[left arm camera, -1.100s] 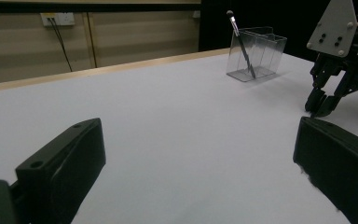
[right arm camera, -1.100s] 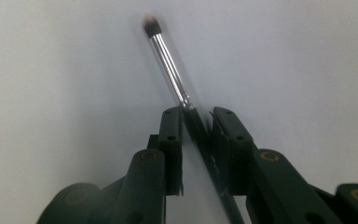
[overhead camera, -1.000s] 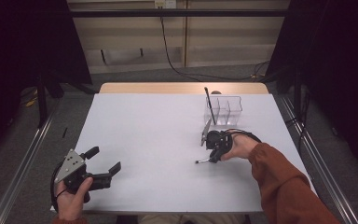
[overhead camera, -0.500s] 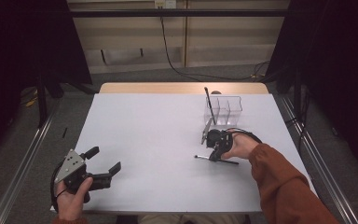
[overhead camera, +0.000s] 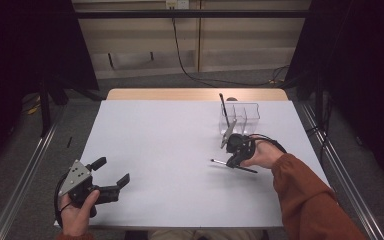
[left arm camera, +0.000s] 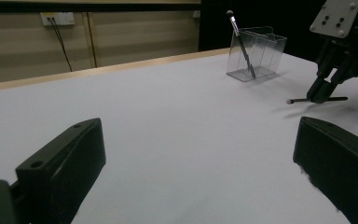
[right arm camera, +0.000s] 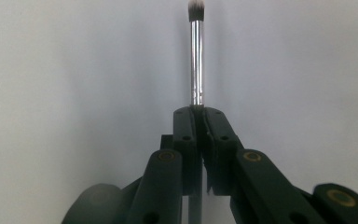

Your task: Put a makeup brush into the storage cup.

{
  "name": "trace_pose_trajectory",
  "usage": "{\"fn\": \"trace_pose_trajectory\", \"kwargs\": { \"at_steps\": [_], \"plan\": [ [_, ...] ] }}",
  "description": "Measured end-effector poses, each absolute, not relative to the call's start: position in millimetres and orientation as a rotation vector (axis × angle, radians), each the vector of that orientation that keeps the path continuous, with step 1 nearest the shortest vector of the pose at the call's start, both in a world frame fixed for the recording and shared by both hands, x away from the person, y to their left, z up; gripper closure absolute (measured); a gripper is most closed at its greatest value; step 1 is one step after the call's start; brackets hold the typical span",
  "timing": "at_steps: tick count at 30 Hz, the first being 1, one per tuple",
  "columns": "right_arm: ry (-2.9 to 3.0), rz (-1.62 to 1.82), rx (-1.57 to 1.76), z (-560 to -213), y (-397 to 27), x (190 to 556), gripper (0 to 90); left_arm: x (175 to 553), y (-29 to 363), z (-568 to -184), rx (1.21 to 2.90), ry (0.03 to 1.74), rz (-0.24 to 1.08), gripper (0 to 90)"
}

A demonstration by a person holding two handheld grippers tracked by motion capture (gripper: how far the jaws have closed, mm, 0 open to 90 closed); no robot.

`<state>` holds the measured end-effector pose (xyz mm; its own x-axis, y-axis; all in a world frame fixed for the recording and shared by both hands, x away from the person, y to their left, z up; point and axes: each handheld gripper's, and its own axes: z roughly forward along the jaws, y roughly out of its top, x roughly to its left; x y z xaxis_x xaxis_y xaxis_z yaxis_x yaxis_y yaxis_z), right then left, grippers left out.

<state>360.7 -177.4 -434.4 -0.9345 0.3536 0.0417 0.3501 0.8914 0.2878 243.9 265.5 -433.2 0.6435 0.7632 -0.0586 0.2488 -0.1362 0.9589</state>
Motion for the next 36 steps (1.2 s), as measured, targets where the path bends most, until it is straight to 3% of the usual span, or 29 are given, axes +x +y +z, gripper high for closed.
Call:
{"fn": "trace_pose_trajectory", "kwargs": {
  "at_steps": [36],
  "plan": [
    [2.664, 0.967, 0.924, -412, -211, 349, 84.2, 244, 266, -433, 1.699, 0.831, 0.553, 2.2]
  ]
}}
